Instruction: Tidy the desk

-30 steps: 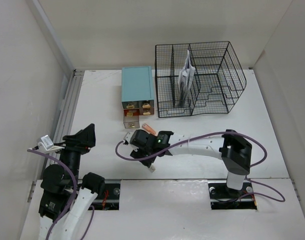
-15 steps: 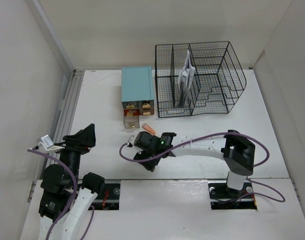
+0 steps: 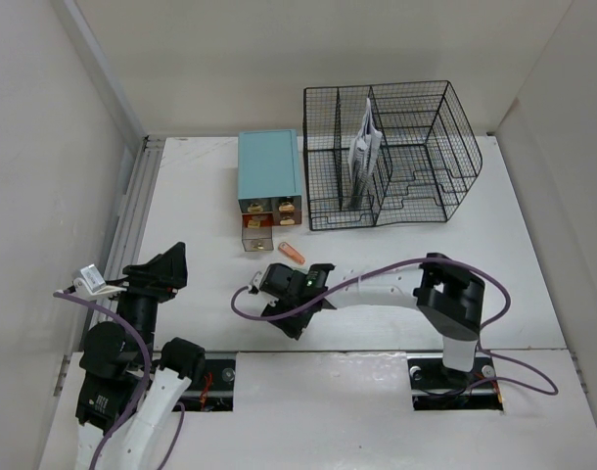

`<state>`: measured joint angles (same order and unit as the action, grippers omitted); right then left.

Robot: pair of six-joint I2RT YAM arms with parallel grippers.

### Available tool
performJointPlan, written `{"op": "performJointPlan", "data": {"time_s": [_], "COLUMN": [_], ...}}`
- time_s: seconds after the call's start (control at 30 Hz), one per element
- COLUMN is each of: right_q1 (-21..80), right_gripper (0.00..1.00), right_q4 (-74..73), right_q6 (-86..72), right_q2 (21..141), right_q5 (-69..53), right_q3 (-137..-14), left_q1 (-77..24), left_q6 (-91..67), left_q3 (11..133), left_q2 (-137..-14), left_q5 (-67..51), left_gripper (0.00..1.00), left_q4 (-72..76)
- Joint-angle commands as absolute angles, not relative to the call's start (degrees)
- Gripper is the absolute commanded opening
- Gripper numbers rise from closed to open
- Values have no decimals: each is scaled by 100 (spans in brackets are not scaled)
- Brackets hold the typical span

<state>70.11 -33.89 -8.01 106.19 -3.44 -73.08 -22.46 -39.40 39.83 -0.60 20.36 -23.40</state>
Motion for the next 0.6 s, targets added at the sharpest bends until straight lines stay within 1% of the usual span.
{"op": "performJointPlan", "data": {"time_s": [0.0,0.13,0.4,0.57], "right_q1": [7005,7005,7005,7005], "right_gripper": [58,57,41,40], "right_q4": [-3182,-3182,-3182,-3243], "right_q6": [-905,-905,-905,-905], "right_q2": [10775,10890,11004,11205], "right_q5": [-334,-334,-272,-18], "right_q3": [-7479,-7532,-7585,-7638], "left_q1": [-2276,-2276,-2276,-2276], "left_q6": [-3823,-3823,-3823,-3823], "left_q3": [3964,3964,3964,3964], "left_q2": [422,475,475,527], "left_q5": [2048,2048,2048,2048], "left_gripper": [77,77,77,77], "left_q4": [-2101,-2101,-2101,-2101]}}
